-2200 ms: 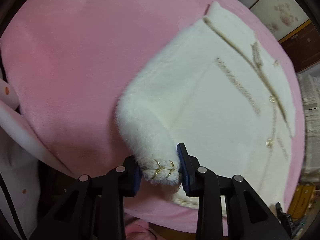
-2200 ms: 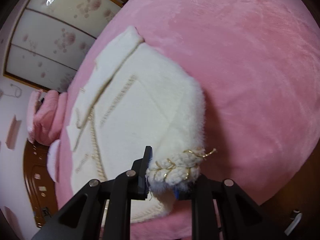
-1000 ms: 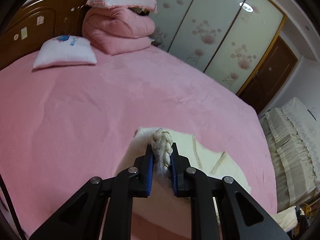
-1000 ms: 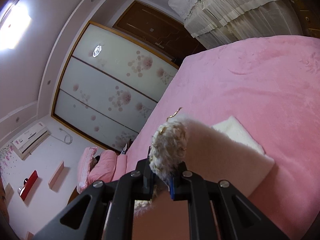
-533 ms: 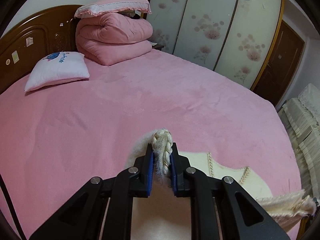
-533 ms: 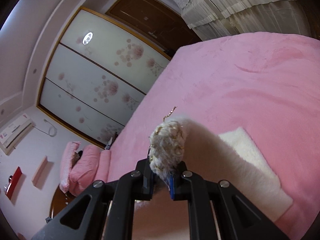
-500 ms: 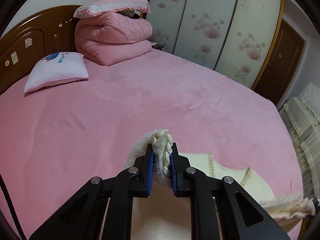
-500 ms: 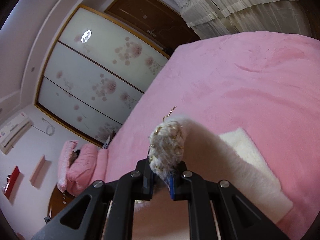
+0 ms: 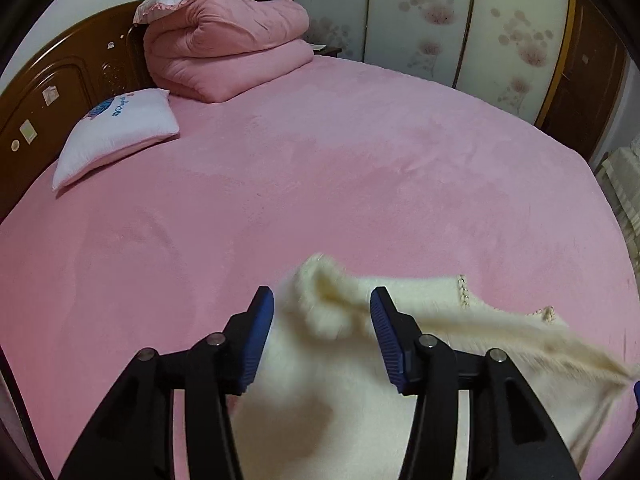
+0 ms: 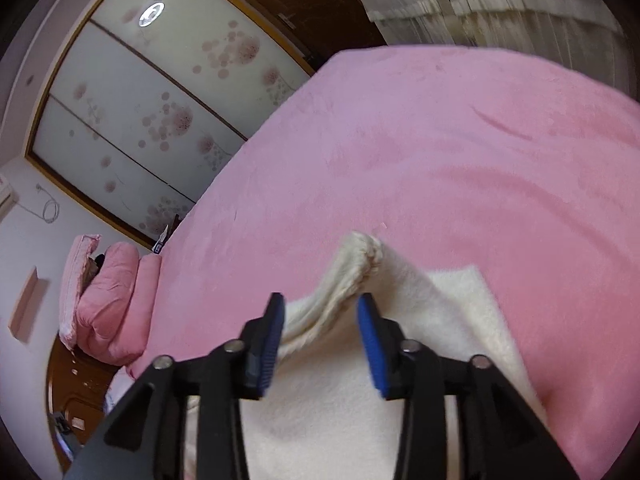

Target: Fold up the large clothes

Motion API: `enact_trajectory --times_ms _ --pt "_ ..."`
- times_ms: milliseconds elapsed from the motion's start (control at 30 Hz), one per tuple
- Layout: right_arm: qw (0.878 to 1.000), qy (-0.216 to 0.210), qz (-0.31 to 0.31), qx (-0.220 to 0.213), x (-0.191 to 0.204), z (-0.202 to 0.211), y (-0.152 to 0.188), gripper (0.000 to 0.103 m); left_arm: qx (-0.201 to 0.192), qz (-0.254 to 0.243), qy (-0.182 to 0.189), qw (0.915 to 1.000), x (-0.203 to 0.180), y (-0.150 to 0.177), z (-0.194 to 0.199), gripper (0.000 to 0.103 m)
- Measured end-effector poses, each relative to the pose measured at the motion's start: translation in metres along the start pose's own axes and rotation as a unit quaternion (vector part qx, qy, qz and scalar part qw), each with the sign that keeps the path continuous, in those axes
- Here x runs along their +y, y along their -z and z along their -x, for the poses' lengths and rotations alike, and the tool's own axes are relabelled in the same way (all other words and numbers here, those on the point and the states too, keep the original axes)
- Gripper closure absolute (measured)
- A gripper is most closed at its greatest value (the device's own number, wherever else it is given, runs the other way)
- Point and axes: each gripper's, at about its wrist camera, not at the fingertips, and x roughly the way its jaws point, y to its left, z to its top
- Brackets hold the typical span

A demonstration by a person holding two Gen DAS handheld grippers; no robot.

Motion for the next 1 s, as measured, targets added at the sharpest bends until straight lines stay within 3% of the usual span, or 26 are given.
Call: enact_trajectory --times_ms 33,167,333,467,600,667,733,833,900,1000 --pt "1.0 0.004 0.01 -0.009 0.003 0.002 0.001 0.053 0.005 -0.003 0.006 1.0 -0.002 0.001 0.002 0.052" --pt "0.999 0.001 0.042 -0.007 0.014 0.007 0.012 0.053 0.035 -0.013 0.036 0.9987 -0.01 0.016 0.009 0.05" --pt "0.997 -0.027 0.062 0.047 0.021 0.008 0.056 0.054 0.085 -0.017 0.062 0.9943 -0.028 0.054 0.015 0.05" --pt "0.988 -0.057 0.078 0.124 0.029 0.001 0.11 0.087 0.149 -0.019 0.121 0.9813 -0.044 0.096 0.014 0.051" --pt "0.969 -0.097 0.074 0.214 0.028 -0.015 0.158 0.103 0.199 -0.043 0.161 0.9657 -0.063 0.137 0.017 0.071" --pt "0.957 -0.121 0.075 0.254 0.029 -0.023 0.177 0.103 0.222 -0.043 0.177 0.9579 -0.068 0.153 0.016 0.094" --pt "0.946 -0.139 0.067 0.286 0.027 -0.034 0.19 0.103 0.243 -0.039 0.198 0.9488 -0.071 0.168 0.012 0.095" --pt "0.931 -0.128 0.08 0.334 0.024 -0.052 0.209 0.103 0.274 -0.018 0.229 0.934 -0.08 0.194 0.003 0.095" --pt "0.928 -0.133 0.094 0.335 0.022 -0.058 0.213 0.103 0.3 -0.001 0.209 0.9308 -0.083 0.207 -0.012 0.095" --pt "0.923 -0.133 0.112 0.344 0.015 -0.061 0.212 0.103 0.302 0.01 0.198 0.9325 -0.081 0.214 -0.024 0.095"
